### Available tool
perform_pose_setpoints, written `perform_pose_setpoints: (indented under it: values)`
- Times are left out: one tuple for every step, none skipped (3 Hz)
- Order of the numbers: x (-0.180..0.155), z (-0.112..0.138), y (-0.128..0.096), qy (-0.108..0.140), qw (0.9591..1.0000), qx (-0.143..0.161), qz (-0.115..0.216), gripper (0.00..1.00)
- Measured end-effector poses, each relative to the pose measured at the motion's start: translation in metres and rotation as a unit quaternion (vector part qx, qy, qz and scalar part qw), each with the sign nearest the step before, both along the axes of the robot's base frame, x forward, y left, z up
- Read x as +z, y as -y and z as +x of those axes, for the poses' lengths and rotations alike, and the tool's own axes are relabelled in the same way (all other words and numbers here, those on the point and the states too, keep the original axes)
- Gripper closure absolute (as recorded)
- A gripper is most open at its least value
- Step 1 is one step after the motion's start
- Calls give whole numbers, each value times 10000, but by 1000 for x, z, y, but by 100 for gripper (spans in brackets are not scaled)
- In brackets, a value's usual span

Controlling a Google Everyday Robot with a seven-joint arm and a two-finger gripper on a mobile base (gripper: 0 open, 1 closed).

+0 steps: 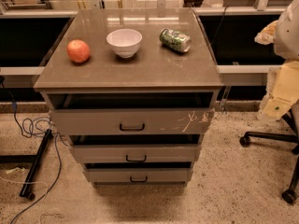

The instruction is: Open middle drawer

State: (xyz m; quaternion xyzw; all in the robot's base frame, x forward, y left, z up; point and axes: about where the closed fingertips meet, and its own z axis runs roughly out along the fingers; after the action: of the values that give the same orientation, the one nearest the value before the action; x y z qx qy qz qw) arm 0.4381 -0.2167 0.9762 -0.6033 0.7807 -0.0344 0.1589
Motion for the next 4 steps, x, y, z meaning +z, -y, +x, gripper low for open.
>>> perform_pose_setpoints:
  values:
    - [0, 0, 0, 0, 10000, 0, 1, 0]
    - [-3, -6, -1, 77, 9997, 86, 232, 0]
    - [-36, -20, -15, 322, 9949, 378, 874, 0]
    - [-69, -24, -30, 392, 9852, 673, 1525, 0]
